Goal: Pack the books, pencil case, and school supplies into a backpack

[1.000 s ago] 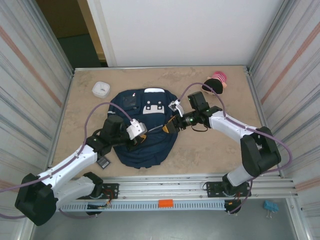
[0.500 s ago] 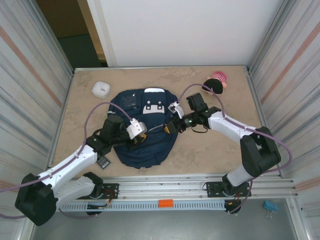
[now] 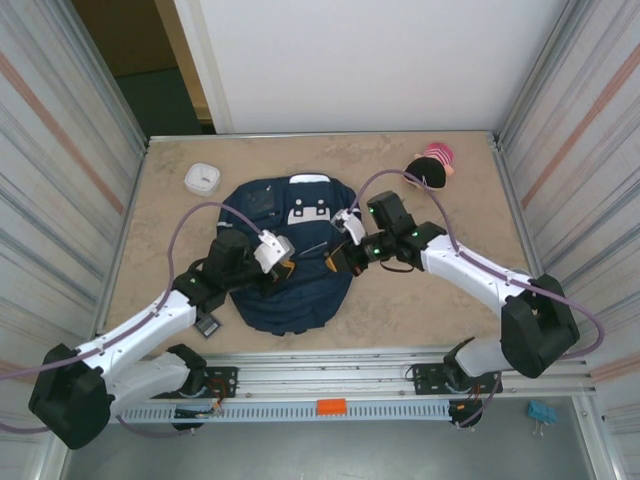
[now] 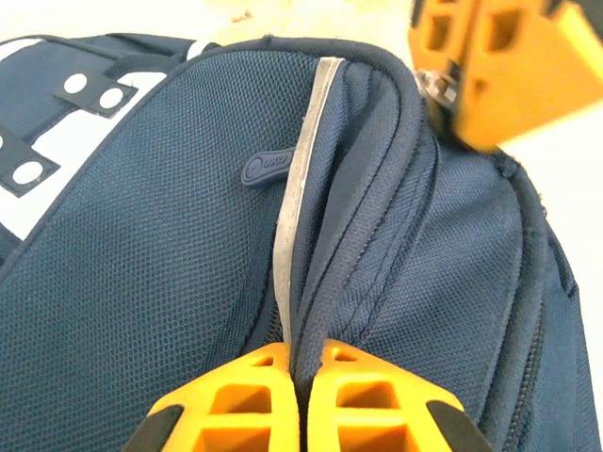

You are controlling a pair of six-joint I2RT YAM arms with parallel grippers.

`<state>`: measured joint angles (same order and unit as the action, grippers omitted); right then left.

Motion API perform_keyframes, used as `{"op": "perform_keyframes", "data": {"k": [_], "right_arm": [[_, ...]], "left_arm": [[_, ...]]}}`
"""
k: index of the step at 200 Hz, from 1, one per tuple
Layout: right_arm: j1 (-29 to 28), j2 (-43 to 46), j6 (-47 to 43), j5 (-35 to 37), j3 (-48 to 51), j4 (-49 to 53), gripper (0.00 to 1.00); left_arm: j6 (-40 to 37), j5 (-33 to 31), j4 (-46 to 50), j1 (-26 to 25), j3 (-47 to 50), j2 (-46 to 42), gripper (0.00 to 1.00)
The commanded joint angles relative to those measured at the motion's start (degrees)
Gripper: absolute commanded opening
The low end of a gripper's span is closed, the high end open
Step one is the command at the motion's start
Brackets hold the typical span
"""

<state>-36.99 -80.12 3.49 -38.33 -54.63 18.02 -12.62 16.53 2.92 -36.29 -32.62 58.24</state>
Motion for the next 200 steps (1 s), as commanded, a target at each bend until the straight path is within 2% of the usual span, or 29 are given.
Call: {"op": "perform_keyframes", "data": {"k": [1, 20, 33, 41, 53, 76, 91, 105, 121, 137, 159, 182, 200], "right_arm": [[-4.62, 0.19, 5.1, 0.22, -0.75, 1.51, 0.0], [-6.47, -0.99, 7.4, -2.2, -0.15, -0.45, 0.0], [-6.77, -1.82, 8.95, -1.18, -0.26, -0.66, 0.0], [-6.56, -2.14, 9.62, 1.09, -0.47, 0.02, 0.0], [-5.69, -2.37, 10.24, 4.36, -0.89, 1.85, 0.0], [-2.38, -1.83, 11.31, 7.18, -0.91, 4.65, 0.0], [-0.36, -0.98, 11.13, 9.36, -1.15, 6.77, 0.0], [0.15, -0.65, 10.32, 12.07, -2.05, 9.08, 0.0], [0.0, -0.82, 9.65, 13.42, -3.1, 10.73, 0.0], [-0.3, -1.13, 9.87, 13.53, -3.59, 10.59, 0.0], [-1.5, -1.68, 10.14, 14.65, -4.71, 10.56, 0.0], [-2.99, -2.27, 9.99, 16.04, -6.04, 11.27, 0.0], [-3.37, -2.97, 9.36, 14.55, -6.54, 11.52, 0.0]], "left_arm": [[3.04, -5.26, -10.03, -3.43, -4.38, 2.64, 0.0], [3.86, -5.74, -12.16, -6.3, -6.2, 5.8, 0.0], [4.8, -6.12, -13.43, -8.0, -7.65, 7.8, 0.02], [5.79, -6.54, -13.19, -8.75, -8.65, 8.75, 0.07], [8.37, -8.09, -11.54, -9.16, -10.2, 9.5, 0.21], [16.8, -14.97, -6.38, -8.53, -10.73, 7.71, 0.47], [23.23, -18.05, -2.65, -6.7, -9.4, 4.61, 0.58], [32.57, -19.1, 0.97, -3.48, -7.46, 0.9, 0.64], [41.55, -18.86, 4.46, 0.95, -4.67, -3.36, 0.67], [47.43, -17.71, 5.45, 4.14, -1.1, -6.89, 0.67], [51.57, -16.01, 4.34, 6.13, 3.38, -9.68, 0.67], [54.68, -16.94, 3.8, 6.84, 6.28, -10.27, 0.65], [55.93, -17.93, 1.56, 6.89, 8.45, -9.45, 0.65]]}}
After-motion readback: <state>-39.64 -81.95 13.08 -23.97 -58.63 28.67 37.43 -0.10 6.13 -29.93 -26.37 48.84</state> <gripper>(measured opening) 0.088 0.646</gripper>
